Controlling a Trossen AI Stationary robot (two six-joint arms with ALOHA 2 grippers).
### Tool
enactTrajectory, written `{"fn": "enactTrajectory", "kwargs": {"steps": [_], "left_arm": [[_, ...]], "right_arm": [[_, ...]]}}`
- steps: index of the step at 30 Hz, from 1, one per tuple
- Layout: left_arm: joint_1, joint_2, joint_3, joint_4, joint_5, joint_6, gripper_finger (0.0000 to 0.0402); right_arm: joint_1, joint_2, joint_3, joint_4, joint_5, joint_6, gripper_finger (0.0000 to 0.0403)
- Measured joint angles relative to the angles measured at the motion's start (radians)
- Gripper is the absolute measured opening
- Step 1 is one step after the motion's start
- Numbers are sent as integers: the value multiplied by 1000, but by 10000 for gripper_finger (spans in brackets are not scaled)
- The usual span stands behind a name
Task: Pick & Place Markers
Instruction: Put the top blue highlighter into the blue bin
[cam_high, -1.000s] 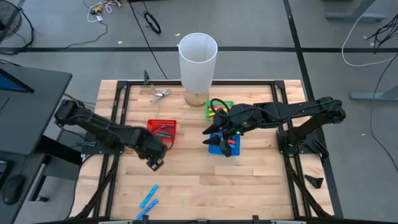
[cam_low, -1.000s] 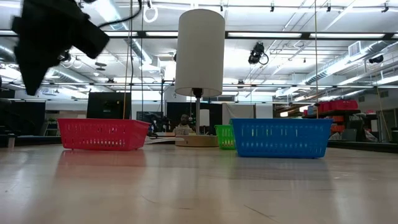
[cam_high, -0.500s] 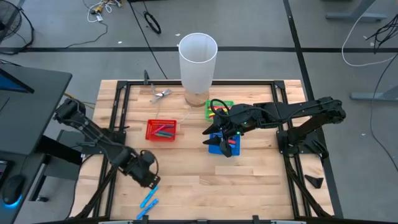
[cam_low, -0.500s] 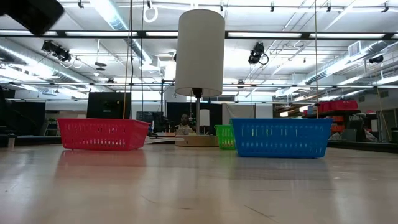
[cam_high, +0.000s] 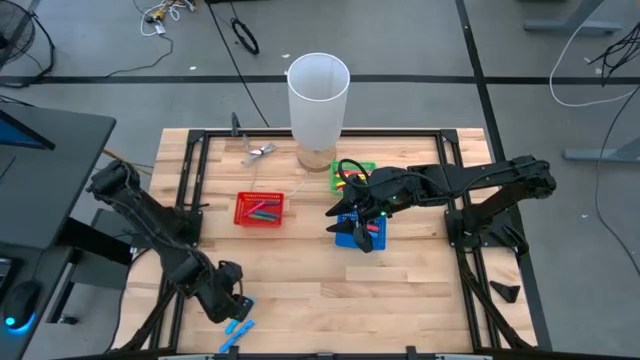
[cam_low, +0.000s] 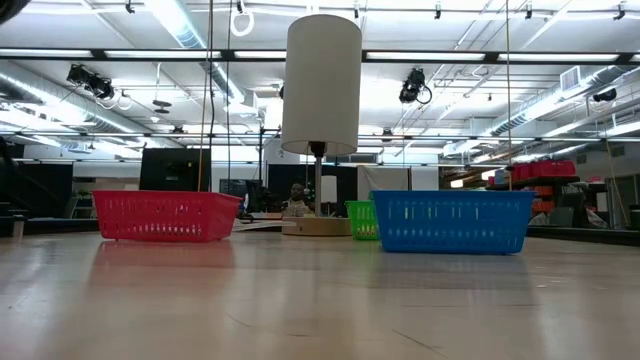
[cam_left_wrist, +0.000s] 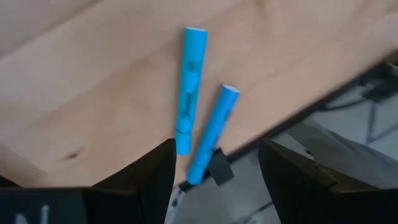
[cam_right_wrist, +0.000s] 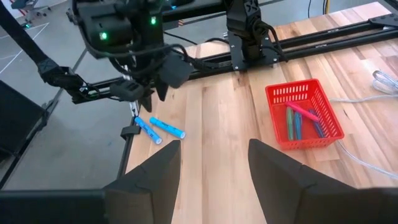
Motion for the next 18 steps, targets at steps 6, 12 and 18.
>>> {"fn": "enactTrajectory", "kwargs": {"steps": [6, 12, 18], "left_arm": [[-3, 116, 0, 25, 43, 15, 232], [-3, 196, 0, 74, 43, 5, 232], [-3, 253, 0, 110, 44, 1, 231]], "right_arm": [[0, 0, 0, 0, -1, 18, 189], [0, 0, 0, -1, -1, 27, 189], [0, 0, 0, -1, -1, 26, 189]]}}
